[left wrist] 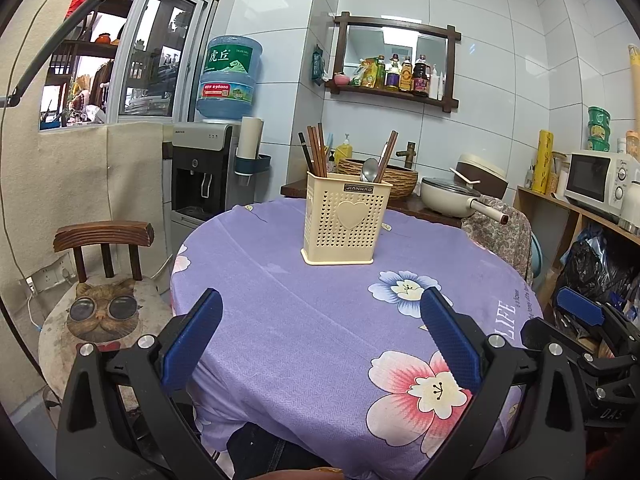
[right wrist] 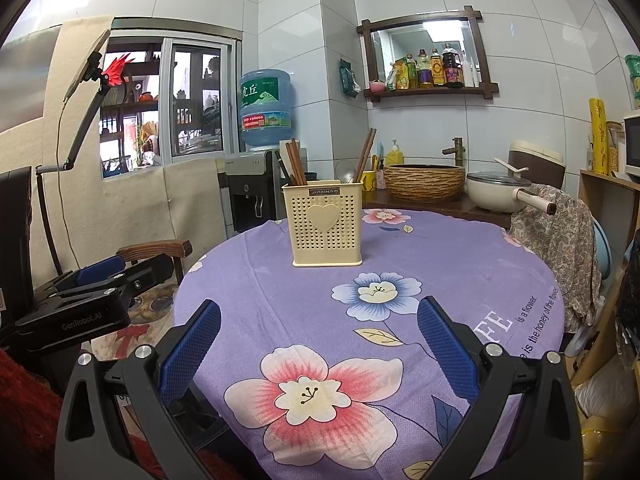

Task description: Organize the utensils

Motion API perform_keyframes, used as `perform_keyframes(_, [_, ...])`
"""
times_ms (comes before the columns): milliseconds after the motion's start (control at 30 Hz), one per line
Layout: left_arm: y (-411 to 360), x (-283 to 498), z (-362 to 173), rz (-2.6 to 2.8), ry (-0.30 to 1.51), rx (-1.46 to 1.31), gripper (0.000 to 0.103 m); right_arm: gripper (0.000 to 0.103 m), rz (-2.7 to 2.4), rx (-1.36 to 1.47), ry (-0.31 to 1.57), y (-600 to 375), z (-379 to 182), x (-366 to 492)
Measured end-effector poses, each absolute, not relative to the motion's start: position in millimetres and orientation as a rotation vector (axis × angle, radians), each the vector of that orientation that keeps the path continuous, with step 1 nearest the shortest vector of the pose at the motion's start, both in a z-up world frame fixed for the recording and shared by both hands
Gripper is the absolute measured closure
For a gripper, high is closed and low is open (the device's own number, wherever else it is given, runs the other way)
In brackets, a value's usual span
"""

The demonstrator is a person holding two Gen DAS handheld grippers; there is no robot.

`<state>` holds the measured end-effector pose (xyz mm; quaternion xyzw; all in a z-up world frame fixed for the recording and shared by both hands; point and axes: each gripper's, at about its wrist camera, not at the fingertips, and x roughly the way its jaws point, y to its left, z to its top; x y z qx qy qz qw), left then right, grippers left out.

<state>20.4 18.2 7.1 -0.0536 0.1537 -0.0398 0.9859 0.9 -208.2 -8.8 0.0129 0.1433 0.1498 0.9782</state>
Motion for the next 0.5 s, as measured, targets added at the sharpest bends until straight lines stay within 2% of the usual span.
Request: perform_keyframes(500, [19.5, 21.8, 6.5, -0.077, 0.309, -0.107, 0.006, 0.006, 0.303, 0.026, 0.29, -207.8, -8.4, 0.6])
